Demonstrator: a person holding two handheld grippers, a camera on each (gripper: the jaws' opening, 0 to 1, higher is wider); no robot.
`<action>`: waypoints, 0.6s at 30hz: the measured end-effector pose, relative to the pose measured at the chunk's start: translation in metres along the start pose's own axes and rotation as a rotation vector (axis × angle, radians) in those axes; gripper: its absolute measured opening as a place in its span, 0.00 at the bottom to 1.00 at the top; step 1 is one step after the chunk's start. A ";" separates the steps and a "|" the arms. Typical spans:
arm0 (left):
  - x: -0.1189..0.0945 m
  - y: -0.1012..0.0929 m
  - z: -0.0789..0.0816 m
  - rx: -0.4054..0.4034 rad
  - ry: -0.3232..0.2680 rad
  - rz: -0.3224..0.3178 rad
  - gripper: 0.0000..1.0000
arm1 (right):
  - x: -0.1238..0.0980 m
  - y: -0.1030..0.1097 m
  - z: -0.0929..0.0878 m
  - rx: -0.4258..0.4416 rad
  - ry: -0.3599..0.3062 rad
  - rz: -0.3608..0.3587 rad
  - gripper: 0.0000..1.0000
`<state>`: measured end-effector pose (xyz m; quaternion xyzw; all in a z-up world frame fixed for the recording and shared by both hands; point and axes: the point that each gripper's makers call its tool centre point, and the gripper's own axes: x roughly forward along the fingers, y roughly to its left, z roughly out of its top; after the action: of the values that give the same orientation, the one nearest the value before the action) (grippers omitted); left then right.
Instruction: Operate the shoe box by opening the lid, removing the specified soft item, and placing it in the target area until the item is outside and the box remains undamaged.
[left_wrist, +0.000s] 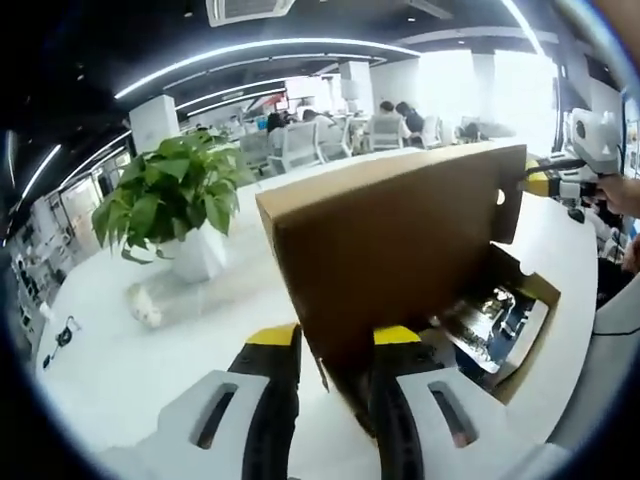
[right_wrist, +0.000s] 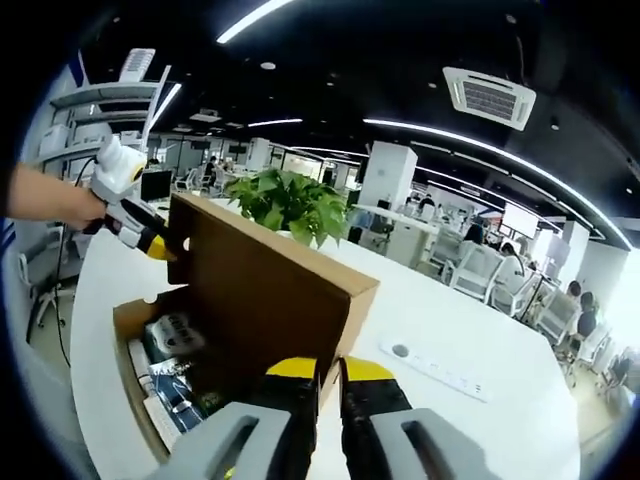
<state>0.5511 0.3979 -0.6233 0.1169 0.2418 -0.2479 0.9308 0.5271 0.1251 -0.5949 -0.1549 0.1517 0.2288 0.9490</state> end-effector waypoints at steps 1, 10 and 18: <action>0.000 0.000 -0.001 0.000 0.002 0.000 0.23 | 0.001 0.000 0.000 -0.001 -0.001 0.002 0.00; 0.007 0.001 -0.012 -0.003 0.030 -0.009 0.24 | 0.004 -0.003 0.002 -0.005 0.003 -0.001 0.00; 0.011 -0.001 -0.025 -0.004 0.055 -0.004 0.23 | 0.008 -0.006 0.002 -0.006 0.006 0.000 0.00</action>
<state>0.5486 0.4008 -0.6505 0.1211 0.2680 -0.2459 0.9236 0.5375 0.1243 -0.5944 -0.1586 0.1536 0.2287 0.9481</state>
